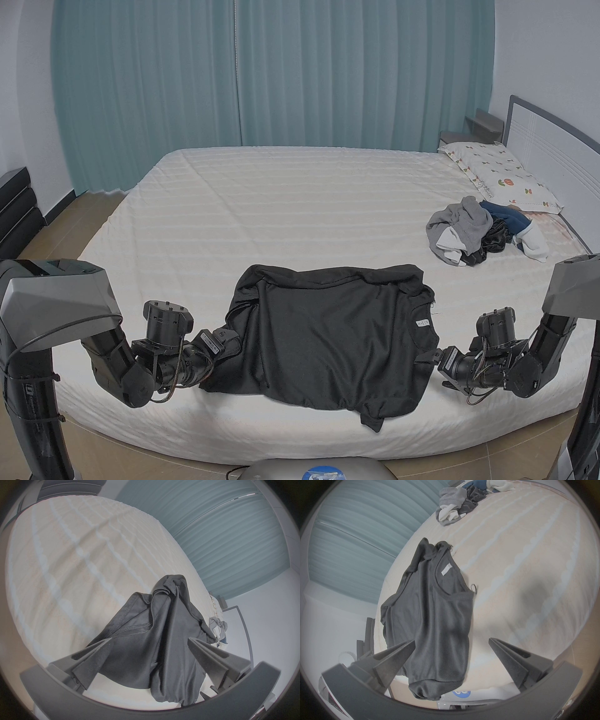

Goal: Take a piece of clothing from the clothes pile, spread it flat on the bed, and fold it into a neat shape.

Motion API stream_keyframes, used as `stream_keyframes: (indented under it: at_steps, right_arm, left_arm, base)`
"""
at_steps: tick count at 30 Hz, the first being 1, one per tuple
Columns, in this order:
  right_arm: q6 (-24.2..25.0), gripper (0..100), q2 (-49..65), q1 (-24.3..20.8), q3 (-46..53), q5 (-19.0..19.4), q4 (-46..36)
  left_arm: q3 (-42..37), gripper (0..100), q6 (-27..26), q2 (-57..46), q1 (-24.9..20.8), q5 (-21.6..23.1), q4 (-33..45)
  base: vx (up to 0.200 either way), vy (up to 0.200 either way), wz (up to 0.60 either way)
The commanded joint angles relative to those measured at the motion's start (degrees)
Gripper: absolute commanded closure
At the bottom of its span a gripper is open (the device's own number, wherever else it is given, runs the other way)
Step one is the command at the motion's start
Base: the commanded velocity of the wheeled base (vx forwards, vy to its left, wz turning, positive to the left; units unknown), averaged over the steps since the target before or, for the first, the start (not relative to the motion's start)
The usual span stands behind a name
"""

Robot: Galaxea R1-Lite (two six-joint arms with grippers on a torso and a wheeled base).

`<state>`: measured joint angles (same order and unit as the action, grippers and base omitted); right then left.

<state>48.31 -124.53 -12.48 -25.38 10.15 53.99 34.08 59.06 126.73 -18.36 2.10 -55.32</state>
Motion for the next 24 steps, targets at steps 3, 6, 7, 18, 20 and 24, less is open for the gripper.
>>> stream_keyframes:
  at_steps: [3,6,7,18,20,24]
  right_arm:
    - [0.03,0,-3.00,-4.39,-0.37,-3.30,0.24]
    - [0.03,0,-4.94,-6.15,-1.34,-5.32,1.20]
    - [0.03,0,-5.38,-6.59,-1.51,-5.58,2.08]
    - [-0.67,100,-7.22,-6.15,-1.69,-7.08,4.63]
    - [-1.47,100,-6.78,-4.83,-1.43,-7.08,4.72]
    - [-3.40,100,-2.74,0.27,0.42,-5.50,3.84]
  left_arm:
    - [-0.16,0,-0.53,0.62,0.61,-0.25,0.04]
    - [-0.16,0,-0.88,0.62,0.61,-1.04,-0.05]
    - [-0.07,0,-0.88,0.71,0.52,-1.48,-0.05]
    - [0.02,0,-1.23,1.50,0.52,-2.10,-0.14]
    - [-0.07,0,-2.37,1.59,0.52,-2.10,-0.14]
    - [-0.16,0,-3.43,1.94,0.52,-2.27,-0.05]
  base:
    - [0.000,0.000,0.00]
    - [0.000,0.000,0.00]
    - [0.000,0.000,0.00]
    - [0.000,0.000,0.00]
    - [0.000,0.000,0.00]
    - [0.000,0.000,0.00]
